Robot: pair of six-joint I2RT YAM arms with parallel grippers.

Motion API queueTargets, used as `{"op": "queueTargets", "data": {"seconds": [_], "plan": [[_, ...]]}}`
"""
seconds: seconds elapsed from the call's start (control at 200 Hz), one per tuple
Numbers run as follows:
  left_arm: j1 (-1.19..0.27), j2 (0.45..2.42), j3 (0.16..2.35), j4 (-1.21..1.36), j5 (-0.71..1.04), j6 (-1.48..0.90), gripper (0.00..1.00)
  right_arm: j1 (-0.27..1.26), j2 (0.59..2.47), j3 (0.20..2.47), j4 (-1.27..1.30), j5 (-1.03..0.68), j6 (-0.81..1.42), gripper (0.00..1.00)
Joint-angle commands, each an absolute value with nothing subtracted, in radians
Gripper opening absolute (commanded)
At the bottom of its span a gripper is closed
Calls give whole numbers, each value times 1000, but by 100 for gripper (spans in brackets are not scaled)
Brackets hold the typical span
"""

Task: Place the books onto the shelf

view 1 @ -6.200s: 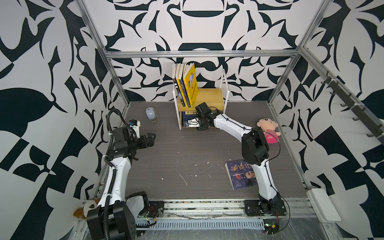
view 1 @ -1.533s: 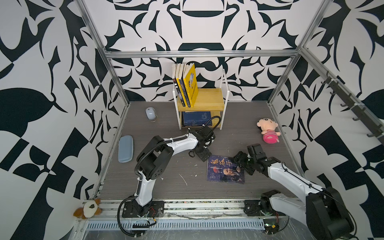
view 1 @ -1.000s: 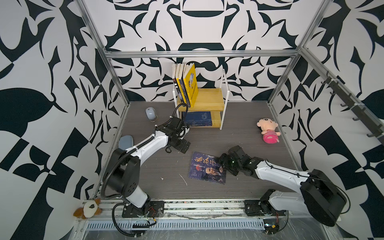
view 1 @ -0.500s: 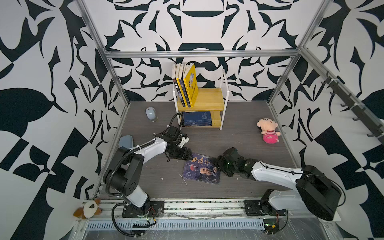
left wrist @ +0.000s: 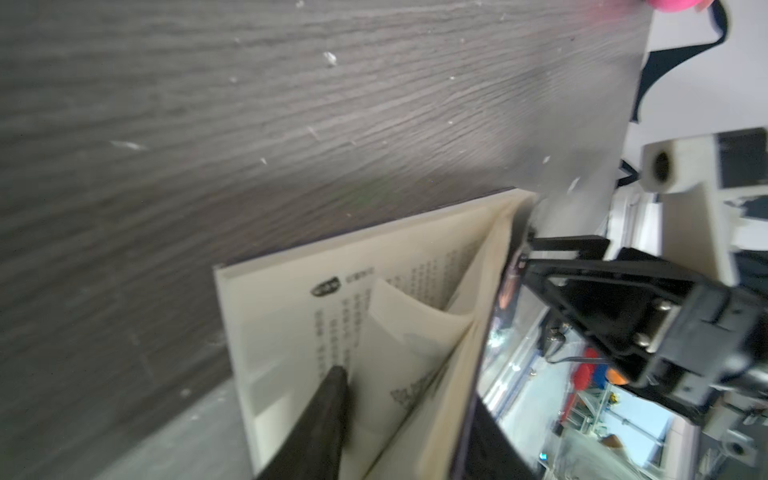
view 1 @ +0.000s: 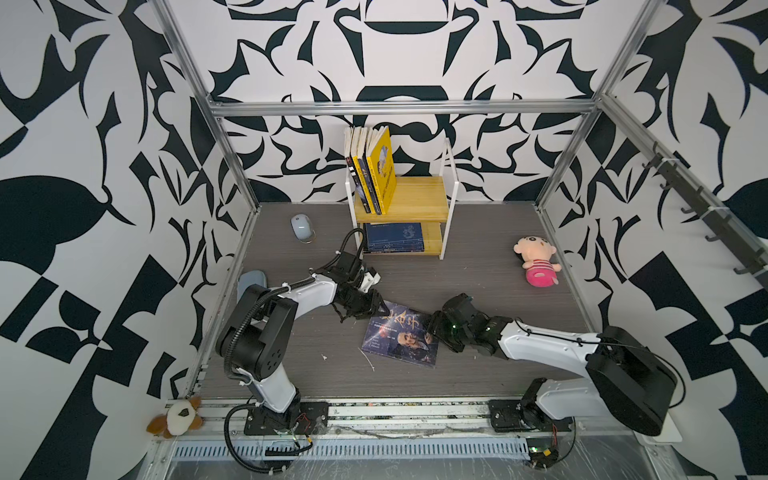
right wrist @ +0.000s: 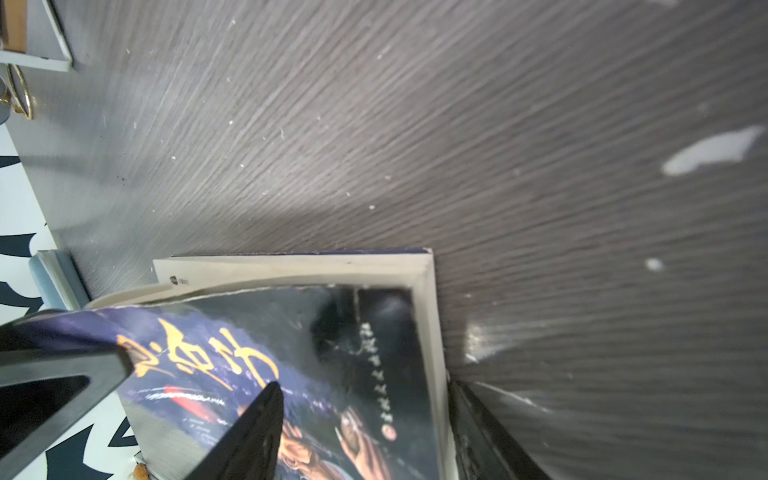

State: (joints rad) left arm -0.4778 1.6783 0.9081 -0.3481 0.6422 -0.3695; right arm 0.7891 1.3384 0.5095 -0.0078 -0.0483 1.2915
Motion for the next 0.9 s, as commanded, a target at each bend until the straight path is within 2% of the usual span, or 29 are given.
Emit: {"op": "queueTargets", "data": {"seconds": [0.0, 0.11, 0.165, 0.265, 0.415, 0.585, 0.685, 0.79, 0.895], "plan": [[-483, 1644, 901, -322, 755, -388, 28, 798, 1373, 520, -67, -50, 1255, 67], [-463, 1629, 909, -343, 724, -389, 8, 798, 1352, 554, -130, -21, 1200, 68], [-450, 1616, 907, -344, 701, -394, 0, 798, 1323, 579, -204, 24, 1137, 72], [-423, 1603, 905, -341, 693, -413, 0, 799, 1257, 648, -382, 159, 968, 80], [-408, 1599, 925, -363, 697, -408, 0, 832, 1155, 690, -442, 298, 709, 82], [-389, 1585, 913, -361, 711, -415, 0, 1010, 1145, 712, -293, 436, 384, 81], [-383, 1583, 914, -357, 734, -416, 0, 1145, 1156, 675, -101, 540, 117, 80], [-381, 1583, 921, -370, 729, -411, 0, 1246, 1186, 618, 97, 547, -158, 78], [-379, 1585, 920, -371, 728, -415, 0, 1275, 1257, 622, 166, 560, -286, 75]]}}
